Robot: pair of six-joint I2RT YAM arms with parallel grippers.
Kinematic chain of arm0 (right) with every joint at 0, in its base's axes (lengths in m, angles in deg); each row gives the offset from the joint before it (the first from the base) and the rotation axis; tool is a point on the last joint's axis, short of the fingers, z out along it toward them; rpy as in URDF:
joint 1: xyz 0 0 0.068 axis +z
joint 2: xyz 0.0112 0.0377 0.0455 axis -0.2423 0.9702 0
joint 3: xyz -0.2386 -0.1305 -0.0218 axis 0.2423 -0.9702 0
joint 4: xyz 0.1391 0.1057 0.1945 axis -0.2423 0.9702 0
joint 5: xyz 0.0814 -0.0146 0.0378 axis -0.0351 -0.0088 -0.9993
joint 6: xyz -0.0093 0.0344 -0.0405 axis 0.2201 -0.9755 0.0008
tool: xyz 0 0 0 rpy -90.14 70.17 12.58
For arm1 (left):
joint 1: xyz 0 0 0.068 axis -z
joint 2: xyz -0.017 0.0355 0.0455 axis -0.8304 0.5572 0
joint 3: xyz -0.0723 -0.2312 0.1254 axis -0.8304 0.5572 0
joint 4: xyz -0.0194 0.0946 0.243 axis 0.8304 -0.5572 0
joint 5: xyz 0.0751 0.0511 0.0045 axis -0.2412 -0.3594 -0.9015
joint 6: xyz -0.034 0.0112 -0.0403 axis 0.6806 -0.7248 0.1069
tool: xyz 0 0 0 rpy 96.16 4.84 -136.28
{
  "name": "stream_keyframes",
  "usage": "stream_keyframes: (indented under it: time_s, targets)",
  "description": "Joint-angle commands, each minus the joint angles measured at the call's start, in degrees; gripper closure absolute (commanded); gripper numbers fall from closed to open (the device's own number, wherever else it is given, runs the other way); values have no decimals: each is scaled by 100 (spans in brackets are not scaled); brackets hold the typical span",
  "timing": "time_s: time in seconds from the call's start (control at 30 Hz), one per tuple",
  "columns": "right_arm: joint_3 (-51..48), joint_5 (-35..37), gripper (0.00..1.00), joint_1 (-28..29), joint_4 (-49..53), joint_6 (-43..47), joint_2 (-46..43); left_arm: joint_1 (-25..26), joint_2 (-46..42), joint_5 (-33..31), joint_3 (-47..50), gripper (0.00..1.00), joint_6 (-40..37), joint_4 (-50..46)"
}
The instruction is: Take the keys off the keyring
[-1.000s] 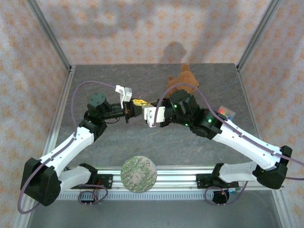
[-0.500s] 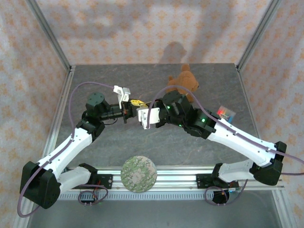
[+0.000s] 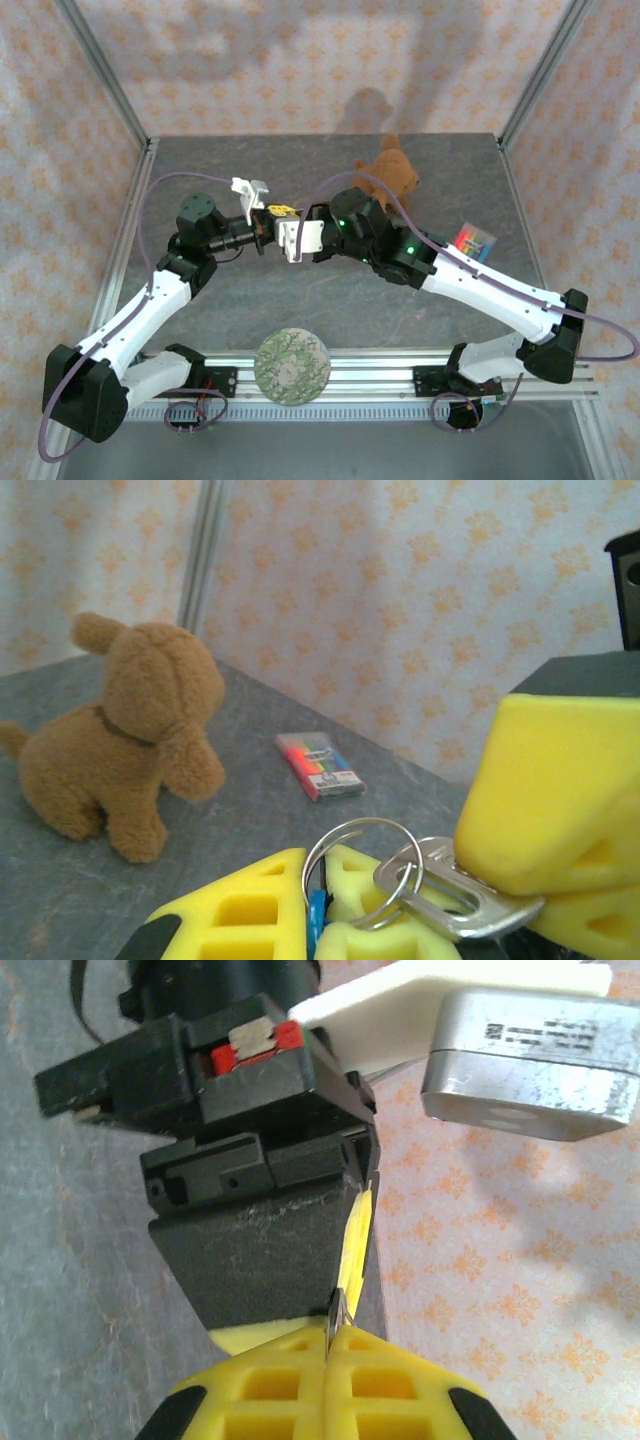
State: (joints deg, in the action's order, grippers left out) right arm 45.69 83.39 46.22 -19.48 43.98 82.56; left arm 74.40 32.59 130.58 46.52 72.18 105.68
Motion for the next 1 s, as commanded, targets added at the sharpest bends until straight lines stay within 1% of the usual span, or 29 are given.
stream_keyframes:
  time_s: [0.0,0.1,0.17,0.3,0.33,0.4,0.43,0.5,0.67,0.73,0.77,0.83,0.97]
  targets:
    - [-437,-1970,100,720,710,-631,633,46,-258,-748,-258,100,129,1350]
    - [-484,-1759,100,718,248,-1102,727,46,-315,-788,-233,100,128,1355]
    - [-540,-1423,100,717,-209,-1514,743,46,-376,-863,-175,100,146,1362]
    - [-498,-831,100,687,-749,-2202,779,55,-484,-1018,-19,99,144,1349]
    - [-500,-657,100,660,-916,-2387,771,55,-517,-1084,33,94,171,1373]
    - [-521,-509,100,589,-1142,-2628,711,55,-598,-1134,146,88,198,1462]
    - [-538,-417,100,547,-1283,-2774,670,57,-647,-1175,208,83,206,1495]
    - [-540,-471,100,421,-1412,-3019,590,63,-734,-1304,305,75,206,1506]
    - [-598,-330,100,129,-1702,-3573,390,90,-926,-1627,418,48,164,1333]
    - [-694,-254,100,21,-1857,-3751,277,98,-990,-1673,443,40,116,1229]
    - [-741,-264,100,-34,-1889,-3801,225,99,-1026,-1709,468,38,102,1192]
    - [-814,-267,100,-103,-1918,-3877,126,99,-1096,-1762,546,35,85,1174]
    - [-889,-337,100,-271,-1931,-4190,-58,107,-1237,-1856,684,33,93,1146]
